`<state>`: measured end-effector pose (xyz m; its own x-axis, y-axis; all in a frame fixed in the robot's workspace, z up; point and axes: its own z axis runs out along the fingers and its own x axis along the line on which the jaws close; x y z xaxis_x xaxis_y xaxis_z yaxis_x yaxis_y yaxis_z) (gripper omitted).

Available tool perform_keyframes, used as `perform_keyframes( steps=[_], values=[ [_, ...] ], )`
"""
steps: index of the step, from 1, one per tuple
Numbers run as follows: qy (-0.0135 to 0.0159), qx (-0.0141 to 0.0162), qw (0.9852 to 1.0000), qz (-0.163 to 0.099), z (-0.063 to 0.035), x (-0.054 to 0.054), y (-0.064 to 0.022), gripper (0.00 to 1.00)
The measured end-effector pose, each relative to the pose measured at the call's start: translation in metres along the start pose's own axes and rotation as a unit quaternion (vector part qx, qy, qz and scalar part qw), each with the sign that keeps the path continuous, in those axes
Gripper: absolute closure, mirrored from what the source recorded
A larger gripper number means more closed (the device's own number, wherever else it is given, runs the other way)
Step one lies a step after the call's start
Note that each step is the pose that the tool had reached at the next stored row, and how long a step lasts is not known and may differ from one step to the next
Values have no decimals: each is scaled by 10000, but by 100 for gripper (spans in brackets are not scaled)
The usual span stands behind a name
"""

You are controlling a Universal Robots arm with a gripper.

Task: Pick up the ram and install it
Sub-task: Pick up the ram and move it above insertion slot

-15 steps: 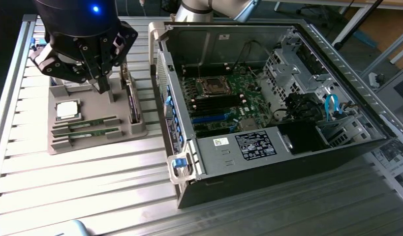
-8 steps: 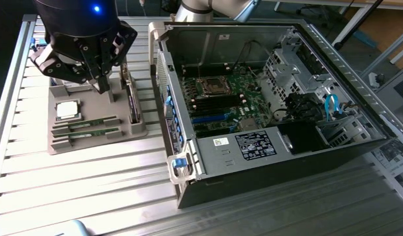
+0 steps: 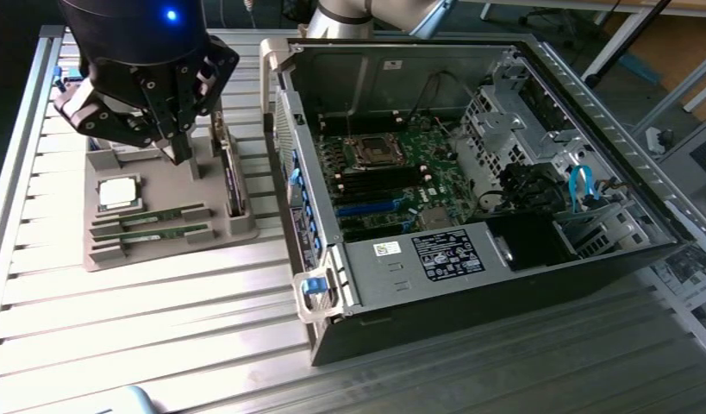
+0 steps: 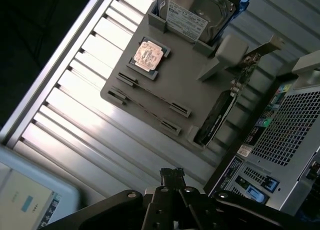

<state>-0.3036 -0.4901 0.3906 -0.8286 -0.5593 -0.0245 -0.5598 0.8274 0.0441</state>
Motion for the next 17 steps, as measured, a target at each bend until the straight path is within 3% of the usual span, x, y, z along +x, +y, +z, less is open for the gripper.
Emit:
perform_keyframes(
  steps=[17],
  values=[
    [11,-5,9997,-229,2,0,0,89]
  ],
)
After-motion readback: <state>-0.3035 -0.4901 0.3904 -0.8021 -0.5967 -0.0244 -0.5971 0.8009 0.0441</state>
